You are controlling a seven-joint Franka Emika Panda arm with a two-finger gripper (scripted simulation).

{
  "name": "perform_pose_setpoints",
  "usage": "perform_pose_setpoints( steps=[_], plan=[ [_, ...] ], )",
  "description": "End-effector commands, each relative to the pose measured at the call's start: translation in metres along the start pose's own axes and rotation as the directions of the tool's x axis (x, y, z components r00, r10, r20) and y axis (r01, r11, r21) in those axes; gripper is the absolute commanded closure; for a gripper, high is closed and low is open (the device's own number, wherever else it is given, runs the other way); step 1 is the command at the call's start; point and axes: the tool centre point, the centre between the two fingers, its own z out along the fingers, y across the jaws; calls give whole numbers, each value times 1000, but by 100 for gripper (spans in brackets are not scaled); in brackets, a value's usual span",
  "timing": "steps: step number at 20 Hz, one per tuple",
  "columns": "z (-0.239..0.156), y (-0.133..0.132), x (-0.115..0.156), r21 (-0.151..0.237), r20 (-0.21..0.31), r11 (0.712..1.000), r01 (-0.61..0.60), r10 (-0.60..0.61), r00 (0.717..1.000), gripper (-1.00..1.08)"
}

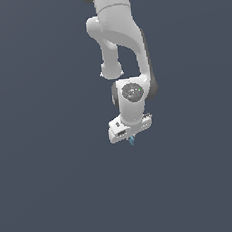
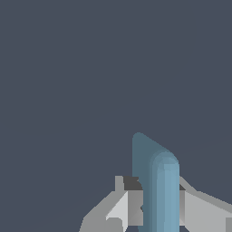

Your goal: Pick up the object and move it to a goal position.

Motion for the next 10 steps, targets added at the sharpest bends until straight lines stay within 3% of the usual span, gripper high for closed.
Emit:
perform_pose_setpoints(
  steps=[1,10],
  plan=[
    [-5,-6,13,0,0,1000,0,0,1000,108],
    [-24,-30,69,0,0,1000,0,0,1000,108]
  ],
)
